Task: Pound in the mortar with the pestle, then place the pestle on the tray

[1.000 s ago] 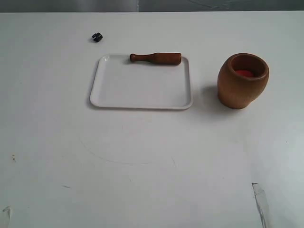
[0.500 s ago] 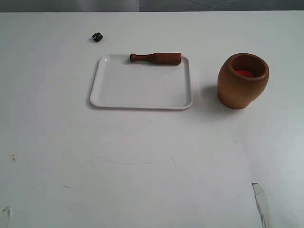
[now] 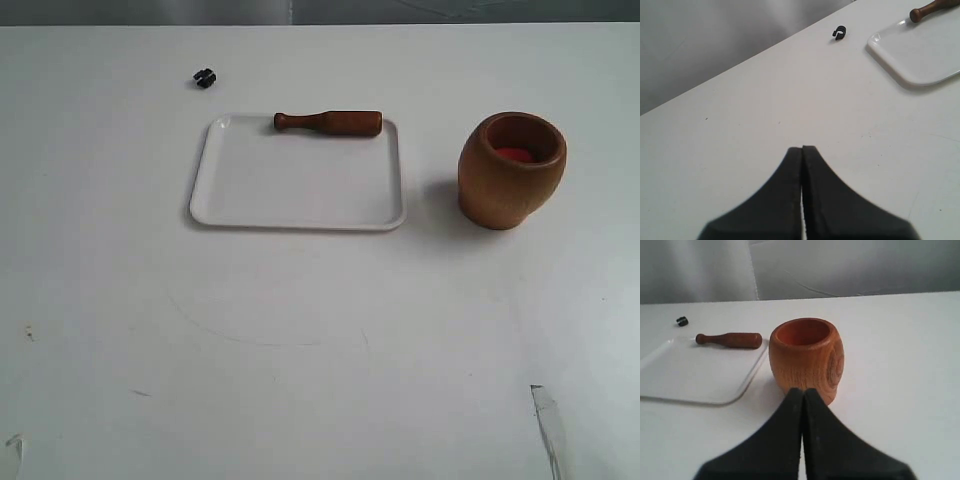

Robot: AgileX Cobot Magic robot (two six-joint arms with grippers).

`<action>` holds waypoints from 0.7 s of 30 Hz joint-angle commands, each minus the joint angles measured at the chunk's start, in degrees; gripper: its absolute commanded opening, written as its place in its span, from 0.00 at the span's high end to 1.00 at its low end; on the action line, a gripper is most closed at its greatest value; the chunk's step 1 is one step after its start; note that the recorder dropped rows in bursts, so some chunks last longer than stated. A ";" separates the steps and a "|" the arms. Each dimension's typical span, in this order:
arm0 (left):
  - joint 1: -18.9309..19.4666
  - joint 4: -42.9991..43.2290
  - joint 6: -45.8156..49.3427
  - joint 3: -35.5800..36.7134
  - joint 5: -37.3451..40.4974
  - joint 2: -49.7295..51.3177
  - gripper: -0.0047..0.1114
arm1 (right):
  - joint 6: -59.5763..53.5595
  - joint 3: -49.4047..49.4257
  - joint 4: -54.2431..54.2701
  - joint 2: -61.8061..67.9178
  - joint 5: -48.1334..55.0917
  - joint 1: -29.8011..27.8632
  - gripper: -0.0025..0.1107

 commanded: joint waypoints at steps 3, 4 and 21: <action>-0.44 -0.42 -0.47 0.03 -0.17 -0.07 0.96 | -16.99 0.17 5.15 -0.34 0.33 -0.30 0.98; -0.44 -0.42 -0.47 0.03 -0.17 -0.07 0.96 | -16.87 0.17 5.15 -0.34 0.47 -0.30 0.98; -0.44 -0.42 -0.47 0.03 -0.17 -0.07 0.96 | -9.59 0.17 11.00 -0.34 0.73 -0.30 0.98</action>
